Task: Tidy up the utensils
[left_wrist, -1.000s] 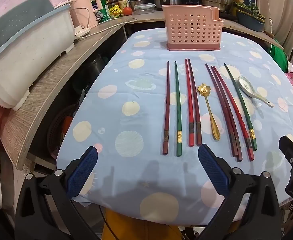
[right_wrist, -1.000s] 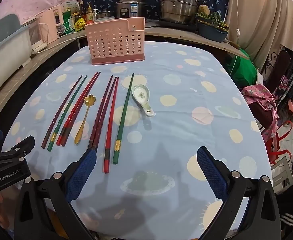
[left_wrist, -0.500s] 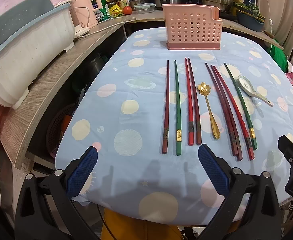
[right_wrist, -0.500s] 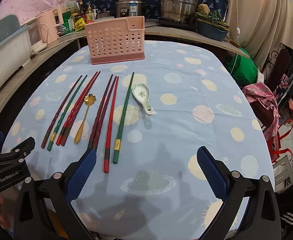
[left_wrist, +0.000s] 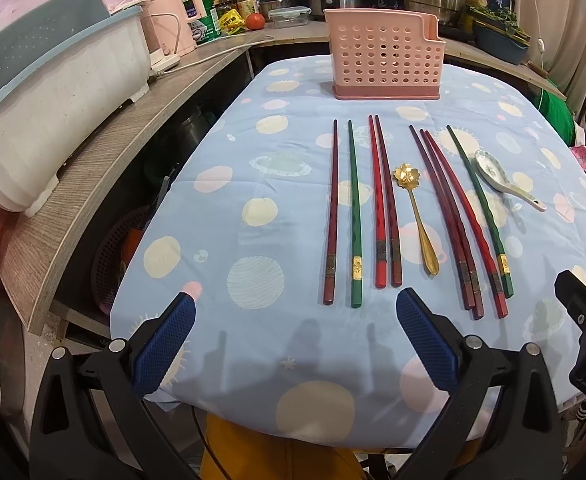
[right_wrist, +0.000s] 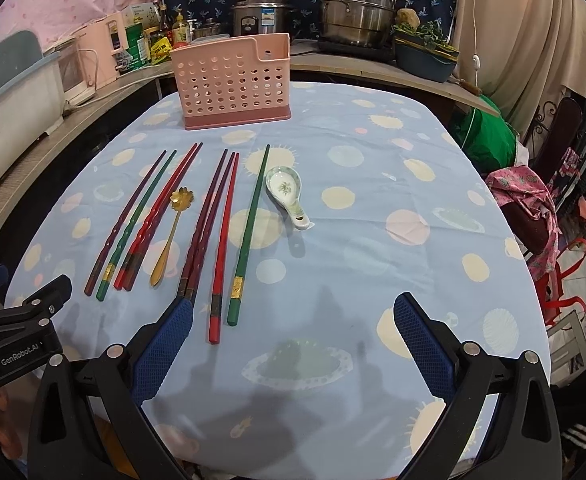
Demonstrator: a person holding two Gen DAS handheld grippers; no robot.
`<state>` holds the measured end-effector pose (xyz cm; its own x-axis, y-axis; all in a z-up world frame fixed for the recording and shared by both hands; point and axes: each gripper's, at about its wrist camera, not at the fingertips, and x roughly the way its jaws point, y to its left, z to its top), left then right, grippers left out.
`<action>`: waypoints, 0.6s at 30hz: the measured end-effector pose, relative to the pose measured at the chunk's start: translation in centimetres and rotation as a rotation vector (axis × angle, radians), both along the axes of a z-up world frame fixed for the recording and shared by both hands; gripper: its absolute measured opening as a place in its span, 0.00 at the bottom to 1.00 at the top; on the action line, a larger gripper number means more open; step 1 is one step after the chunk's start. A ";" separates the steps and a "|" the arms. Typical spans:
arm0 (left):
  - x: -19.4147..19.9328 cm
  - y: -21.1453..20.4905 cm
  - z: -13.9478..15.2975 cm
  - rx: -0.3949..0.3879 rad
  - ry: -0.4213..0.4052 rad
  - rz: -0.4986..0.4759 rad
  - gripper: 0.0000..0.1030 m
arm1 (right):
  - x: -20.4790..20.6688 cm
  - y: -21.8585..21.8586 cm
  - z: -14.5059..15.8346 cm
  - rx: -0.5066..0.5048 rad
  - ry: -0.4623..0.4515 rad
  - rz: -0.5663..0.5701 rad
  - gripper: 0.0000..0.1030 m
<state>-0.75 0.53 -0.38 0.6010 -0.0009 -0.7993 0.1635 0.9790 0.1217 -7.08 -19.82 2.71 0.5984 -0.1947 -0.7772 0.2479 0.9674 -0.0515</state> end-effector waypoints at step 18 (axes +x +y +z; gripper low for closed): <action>-0.1 0.1 -0.1 -0.002 0.000 0.000 0.93 | -0.1 0.1 0.0 0.004 0.001 0.001 0.94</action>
